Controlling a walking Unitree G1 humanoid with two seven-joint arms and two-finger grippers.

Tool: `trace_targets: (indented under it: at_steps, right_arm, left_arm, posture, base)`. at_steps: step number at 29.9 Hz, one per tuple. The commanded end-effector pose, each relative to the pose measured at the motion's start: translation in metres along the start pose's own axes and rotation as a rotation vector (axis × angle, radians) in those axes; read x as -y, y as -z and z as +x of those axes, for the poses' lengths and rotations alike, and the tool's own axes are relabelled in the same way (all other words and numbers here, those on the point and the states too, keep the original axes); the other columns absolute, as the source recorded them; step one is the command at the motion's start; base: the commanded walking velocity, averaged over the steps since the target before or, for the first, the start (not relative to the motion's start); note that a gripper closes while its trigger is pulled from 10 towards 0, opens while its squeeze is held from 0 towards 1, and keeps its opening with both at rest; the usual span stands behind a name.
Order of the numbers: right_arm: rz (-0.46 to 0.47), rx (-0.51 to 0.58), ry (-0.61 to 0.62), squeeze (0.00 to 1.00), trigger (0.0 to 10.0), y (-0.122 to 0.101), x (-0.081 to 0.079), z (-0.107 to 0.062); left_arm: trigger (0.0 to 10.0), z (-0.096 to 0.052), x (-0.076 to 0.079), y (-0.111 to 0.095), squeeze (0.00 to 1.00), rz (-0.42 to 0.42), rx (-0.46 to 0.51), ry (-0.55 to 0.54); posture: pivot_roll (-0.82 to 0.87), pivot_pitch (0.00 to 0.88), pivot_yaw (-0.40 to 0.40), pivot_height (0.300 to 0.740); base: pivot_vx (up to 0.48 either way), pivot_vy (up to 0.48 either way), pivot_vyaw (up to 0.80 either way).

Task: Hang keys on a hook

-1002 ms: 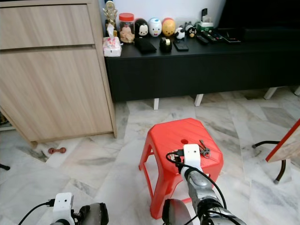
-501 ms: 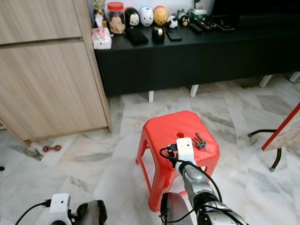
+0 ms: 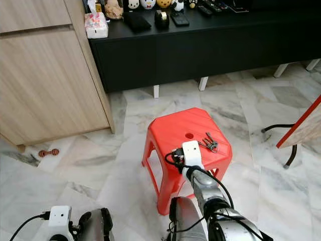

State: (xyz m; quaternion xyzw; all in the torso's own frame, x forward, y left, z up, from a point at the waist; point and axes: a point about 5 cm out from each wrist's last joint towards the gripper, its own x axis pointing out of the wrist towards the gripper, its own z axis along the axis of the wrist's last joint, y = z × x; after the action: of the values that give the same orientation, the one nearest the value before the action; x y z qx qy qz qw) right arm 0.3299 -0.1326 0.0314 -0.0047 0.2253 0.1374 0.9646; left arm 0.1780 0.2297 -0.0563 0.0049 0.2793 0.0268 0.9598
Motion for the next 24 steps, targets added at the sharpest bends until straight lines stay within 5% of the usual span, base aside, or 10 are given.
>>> trace_targets:
  at_steps: [1, 14, 15, 16, 17, 18, 24]
  right_arm:
    - [0.001, -0.010, -0.004, 0.00, 10.0, -0.0012, 0.0003, 0.0007]
    - [-0.036, -0.027, -0.061, 0.00, 10.0, -0.0027, -0.0078, 0.0029]
    - [-0.033, -0.025, -0.061, 0.00, 4.4, -0.0036, -0.0081, 0.0032]
    - [-0.030, -0.024, -0.060, 0.00, 2.9, -0.0040, -0.0081, 0.0033]
    - [-0.028, -0.024, -0.059, 0.00, 2.9, -0.0042, -0.0081, 0.0034]
    - [-0.026, -0.022, -0.063, 0.00, 0.0, -0.0045, -0.0084, 0.0034]
    - [-0.031, -0.025, -0.067, 0.00, 0.0, -0.0038, -0.0079, 0.0031]
  left_arm:
    - [10.0, -0.0449, 0.0195, 0.0778, 0.00, -0.021, -0.326, 0.071]
    - [10.0, -0.0480, 0.0204, 0.0783, 0.00, -0.022, -0.311, 0.071]
    - [10.0, -0.0485, 0.0204, 0.0785, 0.00, -0.021, -0.310, 0.071]
    - [10.0, -0.0487, 0.0204, 0.0785, 0.00, -0.021, -0.309, 0.071]
    - [10.0, -0.0488, 0.0204, 0.0785, 0.00, -0.021, -0.309, 0.070]
    - [10.0, -0.0489, 0.0204, 0.0786, 0.00, -0.022, -0.309, 0.071]
    - [10.0, -0.0501, 0.0210, 0.0791, 0.00, -0.025, -0.308, 0.072]
  posture:
    - [0.12, 0.251, -0.092, 0.572]
    - [0.13, 0.266, -0.092, 0.572]
    - [0.13, 0.268, -0.092, 0.572]
    - [0.13, 0.268, -0.092, 0.572]
    - [0.13, 0.269, -0.092, 0.572]
    - [0.13, 0.270, -0.093, 0.572]
    - [0.13, 0.274, -0.095, 0.572]
  base:
    - [0.000, 0.000, 0.00]
    - [0.000, 0.000, 0.00]
    - [0.000, 0.000, 0.00]
    - [0.000, 0.000, 0.00]
    - [0.000, 0.000, 0.00]
    - [0.000, 0.000, 0.00]
    - [0.000, 0.000, 0.00]
